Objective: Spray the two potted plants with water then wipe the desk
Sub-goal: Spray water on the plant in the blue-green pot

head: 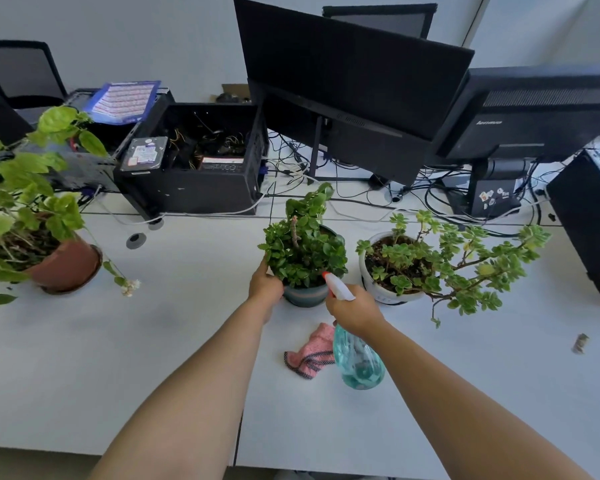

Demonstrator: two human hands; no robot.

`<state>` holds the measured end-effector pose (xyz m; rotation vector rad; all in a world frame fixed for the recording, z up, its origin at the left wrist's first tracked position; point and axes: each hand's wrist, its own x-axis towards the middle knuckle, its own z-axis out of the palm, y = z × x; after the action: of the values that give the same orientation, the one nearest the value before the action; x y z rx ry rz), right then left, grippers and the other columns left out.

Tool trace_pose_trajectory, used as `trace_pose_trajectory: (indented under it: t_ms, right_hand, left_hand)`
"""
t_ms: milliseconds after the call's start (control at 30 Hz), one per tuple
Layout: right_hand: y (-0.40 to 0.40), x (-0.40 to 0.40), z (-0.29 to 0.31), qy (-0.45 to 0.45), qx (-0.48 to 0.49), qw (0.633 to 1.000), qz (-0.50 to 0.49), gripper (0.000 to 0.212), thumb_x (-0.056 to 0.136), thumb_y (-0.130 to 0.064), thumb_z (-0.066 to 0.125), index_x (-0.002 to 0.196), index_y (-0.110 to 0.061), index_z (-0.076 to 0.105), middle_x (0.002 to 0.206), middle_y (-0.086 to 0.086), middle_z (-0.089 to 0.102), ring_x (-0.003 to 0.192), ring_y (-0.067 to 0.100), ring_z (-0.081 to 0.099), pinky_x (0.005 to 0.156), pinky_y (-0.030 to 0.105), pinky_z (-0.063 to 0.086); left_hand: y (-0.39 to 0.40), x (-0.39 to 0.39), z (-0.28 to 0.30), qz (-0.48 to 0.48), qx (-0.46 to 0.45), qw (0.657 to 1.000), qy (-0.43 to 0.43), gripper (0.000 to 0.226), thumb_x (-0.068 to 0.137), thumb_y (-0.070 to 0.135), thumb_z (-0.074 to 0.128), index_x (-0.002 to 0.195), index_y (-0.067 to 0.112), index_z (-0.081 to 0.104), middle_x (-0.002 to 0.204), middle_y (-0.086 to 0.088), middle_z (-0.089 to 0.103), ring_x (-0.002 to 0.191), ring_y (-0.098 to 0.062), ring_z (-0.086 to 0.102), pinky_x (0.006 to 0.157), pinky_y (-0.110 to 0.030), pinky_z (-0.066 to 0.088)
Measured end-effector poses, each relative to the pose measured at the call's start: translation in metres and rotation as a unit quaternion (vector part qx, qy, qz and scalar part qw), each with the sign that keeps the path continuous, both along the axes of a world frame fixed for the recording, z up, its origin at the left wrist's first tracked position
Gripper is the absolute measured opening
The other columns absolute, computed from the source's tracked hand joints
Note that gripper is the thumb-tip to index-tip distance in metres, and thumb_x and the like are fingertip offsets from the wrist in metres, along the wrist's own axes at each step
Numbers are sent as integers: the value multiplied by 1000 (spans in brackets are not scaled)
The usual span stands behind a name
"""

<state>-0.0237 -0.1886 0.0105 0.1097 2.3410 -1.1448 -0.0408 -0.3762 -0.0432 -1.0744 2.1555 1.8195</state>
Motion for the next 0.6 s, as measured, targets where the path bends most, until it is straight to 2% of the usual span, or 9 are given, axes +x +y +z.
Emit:
trace_pose_trajectory:
  t_ms: [33,67,133,200,300,367,433,500,600]
  right_hand:
    - [1,1,2,3,-3,1000,-1,33,82,-31,48,109,-33,66,88,9,69,84,31,68,80,47,60]
    - [3,2,5,3,-3,1000,-2,33,83,-30,47,109,-39,65,88,8,68,84,31,69,80,47,60]
    - [5,3,8,-1,-3,1000,-16,23,85,-28,47,93,-42,63,89,12,69,85,32,69,81,48,59]
    - [6,4,11,-3,-6,999,-33,17,85,-27,49,80,-37,62,93,19,69,88,36,69,83,51,58]
    - [8,7,13,5,-3,999,-53,20,86,-24,50,70,-34,57,93,21,69,89,38,68,84,51,58]
    - [11,7,11,15,3,997,-75,22,89,-22,48,69,-32,52,86,19,68,85,37,68,80,49,56]
    - [13,7,9,19,-12,995,-99,15,87,-26,52,75,-17,56,76,13,63,80,38,67,76,53,58]
    - [17,4,8,12,-34,995,-91,23,84,-27,55,85,-6,61,74,10,60,82,40,68,76,56,59]
    - [26,0,14,-20,-75,994,-78,23,82,-23,60,95,-5,67,83,11,67,74,30,71,79,52,60]
  left_hand:
    - [-5,-2,2,-11,-1,1000,-2,61,92,6,45,143,40,44,93,-17,64,76,-31,62,66,-31,48]
    - [-10,-3,4,-22,-3,1000,-6,61,92,3,43,142,38,45,84,-15,59,64,-24,52,60,-29,44]
    - [-17,-7,6,-45,-14,999,-11,64,91,-3,36,141,36,46,77,-12,55,58,-19,43,58,-30,40]
    - [-22,-12,7,-68,-21,997,-17,61,91,-4,35,137,33,52,71,-9,54,56,-19,40,56,-29,38]
    - [-26,-19,10,-96,-29,995,-30,58,92,-1,38,136,33,55,72,-3,58,59,-16,44,51,-24,40]
    - [-28,-22,12,-104,-28,994,-36,57,92,1,39,135,35,56,79,-2,62,64,-15,48,52,-23,42]
    - [-28,-23,13,-105,-17,994,-40,55,93,3,43,136,36,55,94,-2,67,72,-14,54,56,-24,46]
    - [-26,-22,14,-96,-5,995,-34,53,93,5,46,136,36,54,109,-5,67,79,-13,57,61,-25,49]
    - [-21,-17,12,-61,10,998,-8,43,95,6,47,126,36,50,104,-6,65,84,-16,58,62,-27,49]
